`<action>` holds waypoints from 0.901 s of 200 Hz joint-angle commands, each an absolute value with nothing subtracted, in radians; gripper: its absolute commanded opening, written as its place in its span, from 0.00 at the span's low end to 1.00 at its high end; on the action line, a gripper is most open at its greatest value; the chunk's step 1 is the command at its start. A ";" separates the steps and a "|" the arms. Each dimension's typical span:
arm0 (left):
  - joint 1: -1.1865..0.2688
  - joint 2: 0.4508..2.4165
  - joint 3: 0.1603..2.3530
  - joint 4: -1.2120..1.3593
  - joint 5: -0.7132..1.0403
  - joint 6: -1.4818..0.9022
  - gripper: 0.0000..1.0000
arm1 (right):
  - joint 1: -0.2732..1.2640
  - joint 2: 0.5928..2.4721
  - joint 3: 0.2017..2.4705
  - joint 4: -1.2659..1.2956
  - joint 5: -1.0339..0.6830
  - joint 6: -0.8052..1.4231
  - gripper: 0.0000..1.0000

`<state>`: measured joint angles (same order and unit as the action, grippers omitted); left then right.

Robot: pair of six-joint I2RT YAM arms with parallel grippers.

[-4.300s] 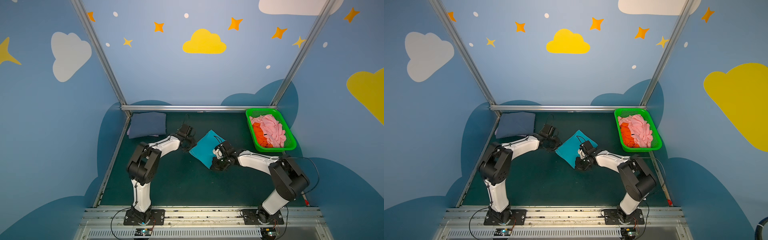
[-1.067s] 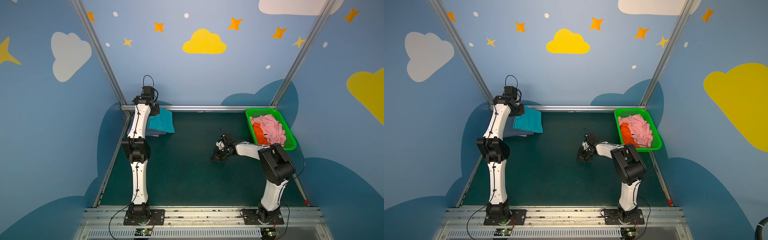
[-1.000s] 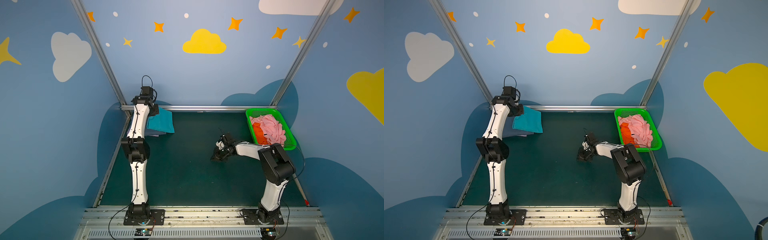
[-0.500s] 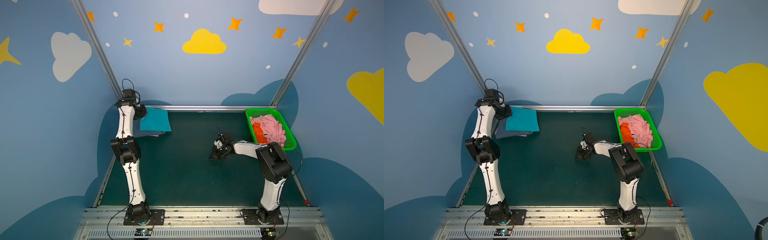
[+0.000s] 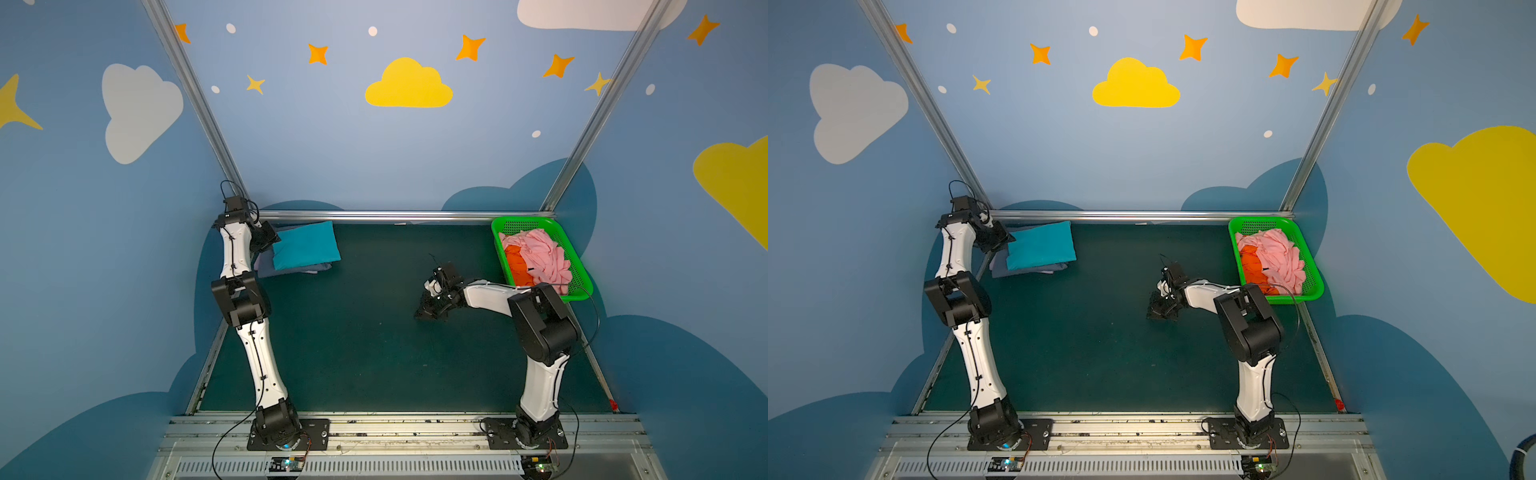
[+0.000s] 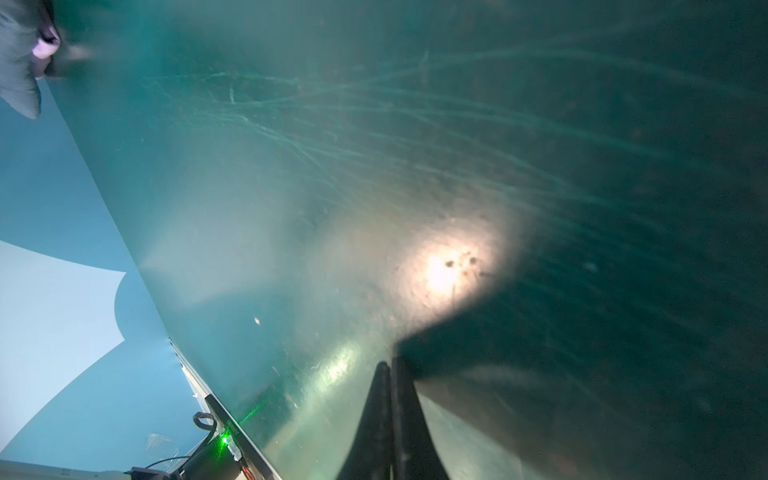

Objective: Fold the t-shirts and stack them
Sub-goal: 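Lower the teal shirt onto the stack and open the left gripper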

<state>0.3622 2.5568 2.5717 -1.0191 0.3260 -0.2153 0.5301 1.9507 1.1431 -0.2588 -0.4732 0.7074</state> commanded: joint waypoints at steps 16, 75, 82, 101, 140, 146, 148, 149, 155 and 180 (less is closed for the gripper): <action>0.361 2.459 2.589 -1.067 -0.017 -0.284 0.37 | 0.547 1.976 1.136 -0.298 -0.442 0.719 0.05; 0.251 2.359 2.470 -0.967 0.002 -0.321 0.17 | 0.555 1.982 1.131 -0.275 -0.454 0.723 0.05; 0.242 2.375 2.477 -0.966 0.036 -0.335 0.16 | 0.555 1.983 1.130 -0.275 -0.454 0.720 0.04; 0.233 2.427 2.484 -0.975 0.130 -0.380 0.15 | 0.553 1.983 1.126 -0.280 -0.455 0.712 0.04; 0.261 2.506 2.421 -0.997 0.134 -0.442 0.11 | 0.538 1.971 1.111 -0.276 -0.462 0.697 0.04; 0.266 2.501 2.388 -0.983 0.121 -0.451 0.11 | 0.533 1.969 1.108 -0.275 -0.462 0.695 0.04; 0.269 2.499 2.375 -0.980 0.114 -0.454 0.11 | 0.532 1.969 1.107 -0.275 -0.463 0.694 0.04; 0.271 2.498 2.369 -0.976 0.111 -0.455 0.11 | 0.531 1.968 1.106 -0.275 -0.463 0.694 0.04; 0.278 2.487 2.333 -0.961 0.092 -0.462 0.11 | 0.528 1.968 1.102 -0.273 -0.464 0.692 0.04; 0.309 2.447 2.202 -0.909 0.033 -0.490 0.11 | 0.511 1.969 1.081 -0.252 -0.479 0.695 0.04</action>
